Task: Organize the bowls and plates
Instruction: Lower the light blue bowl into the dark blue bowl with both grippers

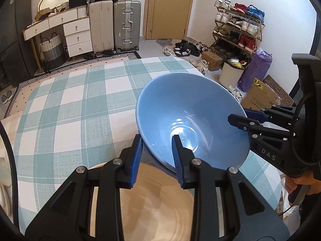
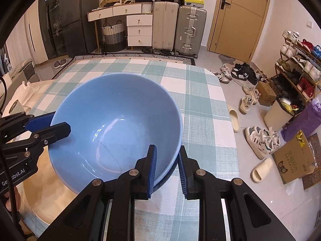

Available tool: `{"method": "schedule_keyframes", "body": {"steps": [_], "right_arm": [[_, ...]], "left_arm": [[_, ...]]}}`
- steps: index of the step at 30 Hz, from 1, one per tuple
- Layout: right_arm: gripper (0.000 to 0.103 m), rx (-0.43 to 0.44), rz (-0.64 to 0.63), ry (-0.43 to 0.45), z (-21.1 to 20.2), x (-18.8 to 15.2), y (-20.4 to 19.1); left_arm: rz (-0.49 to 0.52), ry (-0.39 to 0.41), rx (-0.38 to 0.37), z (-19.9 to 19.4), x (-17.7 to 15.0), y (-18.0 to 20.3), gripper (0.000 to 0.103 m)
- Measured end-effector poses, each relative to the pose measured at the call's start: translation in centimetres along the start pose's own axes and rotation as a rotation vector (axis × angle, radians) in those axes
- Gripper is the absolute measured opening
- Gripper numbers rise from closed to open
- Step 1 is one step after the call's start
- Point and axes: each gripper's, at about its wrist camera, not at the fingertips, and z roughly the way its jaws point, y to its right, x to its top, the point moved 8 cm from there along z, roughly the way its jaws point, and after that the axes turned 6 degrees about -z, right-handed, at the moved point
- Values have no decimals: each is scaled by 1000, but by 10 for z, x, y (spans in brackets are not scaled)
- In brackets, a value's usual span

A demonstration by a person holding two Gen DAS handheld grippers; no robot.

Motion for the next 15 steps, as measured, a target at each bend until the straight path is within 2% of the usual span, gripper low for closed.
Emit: {"method": "schedule_keyframes", "body": {"steps": [15], "right_arm": [[23, -56, -39, -8, 4, -6, -2]], "left_arm": [[17, -19, 19, 18, -9, -7, 26]]}}
